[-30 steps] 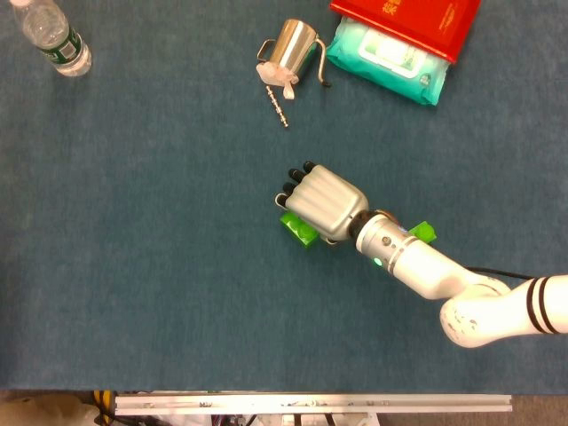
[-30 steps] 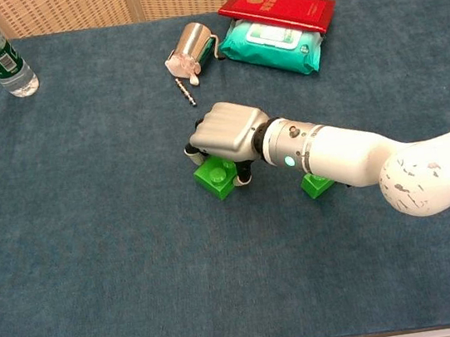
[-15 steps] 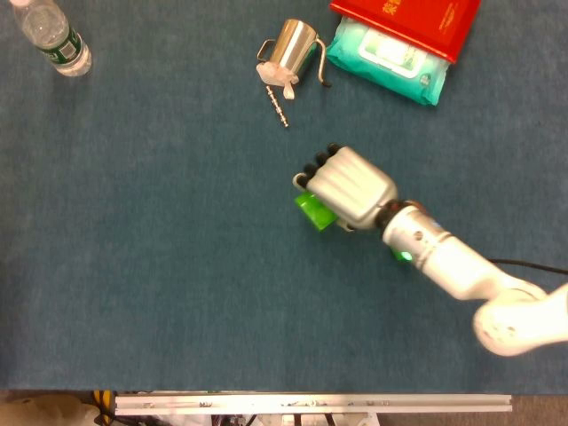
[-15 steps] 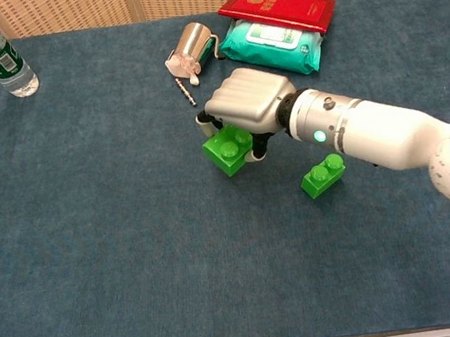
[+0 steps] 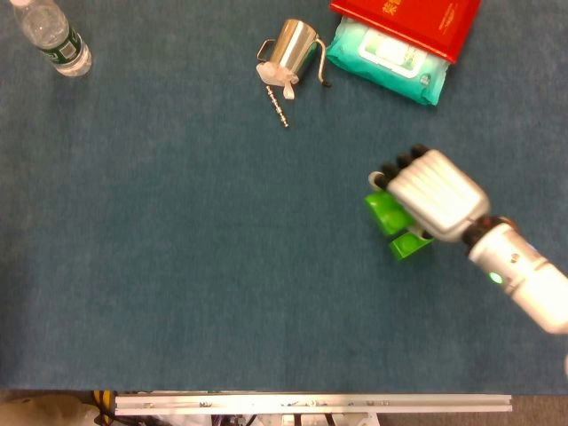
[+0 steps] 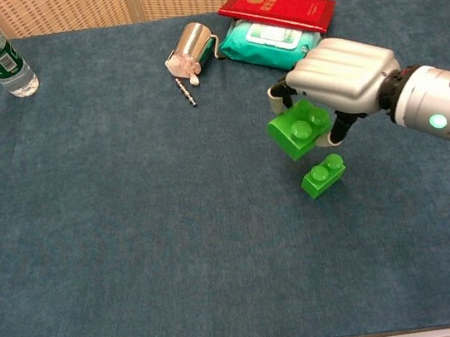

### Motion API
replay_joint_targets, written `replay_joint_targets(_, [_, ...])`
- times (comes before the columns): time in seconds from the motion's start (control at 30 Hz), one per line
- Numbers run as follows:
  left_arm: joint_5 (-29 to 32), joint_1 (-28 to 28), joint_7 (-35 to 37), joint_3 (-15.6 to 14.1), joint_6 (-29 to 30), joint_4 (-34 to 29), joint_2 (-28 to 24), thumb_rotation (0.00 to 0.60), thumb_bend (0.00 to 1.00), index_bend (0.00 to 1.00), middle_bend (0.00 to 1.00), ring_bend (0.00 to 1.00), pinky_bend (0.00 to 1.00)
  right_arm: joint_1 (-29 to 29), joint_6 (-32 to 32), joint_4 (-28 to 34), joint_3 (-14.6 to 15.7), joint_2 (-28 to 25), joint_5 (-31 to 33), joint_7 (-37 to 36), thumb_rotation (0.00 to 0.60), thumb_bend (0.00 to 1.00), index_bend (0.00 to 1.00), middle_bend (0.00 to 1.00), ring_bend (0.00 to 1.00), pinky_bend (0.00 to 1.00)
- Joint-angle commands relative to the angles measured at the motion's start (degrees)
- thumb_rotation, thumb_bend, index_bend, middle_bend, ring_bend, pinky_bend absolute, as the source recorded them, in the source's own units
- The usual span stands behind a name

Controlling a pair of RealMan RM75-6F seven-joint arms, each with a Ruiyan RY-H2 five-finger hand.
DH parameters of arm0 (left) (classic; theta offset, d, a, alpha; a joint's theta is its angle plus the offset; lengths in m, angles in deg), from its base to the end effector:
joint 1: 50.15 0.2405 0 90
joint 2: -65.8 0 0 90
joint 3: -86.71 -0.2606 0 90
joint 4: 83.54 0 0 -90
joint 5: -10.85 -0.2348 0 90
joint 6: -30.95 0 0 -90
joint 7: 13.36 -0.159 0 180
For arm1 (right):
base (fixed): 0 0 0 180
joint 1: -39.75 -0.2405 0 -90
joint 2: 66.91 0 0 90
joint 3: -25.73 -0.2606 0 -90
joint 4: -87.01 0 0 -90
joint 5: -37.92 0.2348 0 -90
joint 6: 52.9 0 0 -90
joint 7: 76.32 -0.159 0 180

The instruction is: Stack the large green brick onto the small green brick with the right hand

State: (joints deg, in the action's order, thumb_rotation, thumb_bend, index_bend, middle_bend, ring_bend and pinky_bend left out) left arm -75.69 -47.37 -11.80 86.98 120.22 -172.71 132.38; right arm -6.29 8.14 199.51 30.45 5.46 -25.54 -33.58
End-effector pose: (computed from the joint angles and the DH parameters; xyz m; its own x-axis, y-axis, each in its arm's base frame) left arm -0.3522 0.1429 0.1328 0.3843 0.0250 0.9229 0.9170 0.1052 -0.3847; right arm -0.1281 -0.2746 -0.0053 0.7520 -0.2031 0.6271 -0.6008 -0.6025 0.5253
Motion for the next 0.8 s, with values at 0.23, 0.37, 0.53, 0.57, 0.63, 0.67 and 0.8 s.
replay_joint_targets(0.23, [-0.34,-0.48,0.28,-0.1,-0.49,0.29,0.15,0.6,0.28,0.17,0.18,0.18,0.12,3.71,0.7,-0.07,1.81,-1.36,-3.08,-3.89,0.6,0.26,0.58,0.48,0.34,0.33])
replay_joint_targets(0.37, [-0.08,-0.3,0.34,-0.12,-0.33,0.32,0.16,0.6,0.28,0.17,0.18,0.18,0.12,4.25,-0.63,-0.66,2.02,-1.64,-4.3,-5.56,0.6,0.26,0.58,0.48,0.34,0.33])
replay_joint_targets(0.53, [-0.07,-0.19,0.18,-0.17,-0.11,0.32,0.31,0.6,0.28,0.17,0.18,0.18,0.12,4.63,-2.0,-1.72,2.15,-2.04,-5.15,-6.09,0.6,0.26,0.58,0.48,0.35,0.33])
replay_joint_targets(0.57, [-0.09,-0.2,0.12,-0.16,-0.1,0.29,0.32,0.6,0.28,0.17,0.18,0.18,0.12,4.71,-2.2,-1.9,2.12,-2.06,-5.18,-6.17,0.6,0.26,0.58,0.48,0.35,0.33])
replay_joint_targets(0.63, [-0.11,-0.23,0.04,-0.18,-0.11,0.22,0.34,0.6,0.28,0.17,0.18,0.18,0.12,4.93,-2.62,-2.37,2.03,-1.98,-5.18,-6.4,0.6,0.26,0.58,0.48,0.35,0.33])
replay_joint_targets(0.67, [-0.11,-0.23,0.05,-0.18,-0.11,0.24,0.34,0.6,0.28,0.17,0.18,0.18,0.12,5.03,-2.8,-2.55,1.98,-1.91,-5.17,-6.54,0.6,0.26,0.58,0.48,0.35,0.33])
replay_joint_targets(0.8, [-0.02,-0.23,0.0,-0.17,-0.12,0.26,0.36,0.6,0.28,0.17,0.18,0.18,0.12,5.34,-3.64,-3.37,1.63,-1.56,-5.1,-7.08,0.6,0.26,0.58,0.48,0.35,0.33])
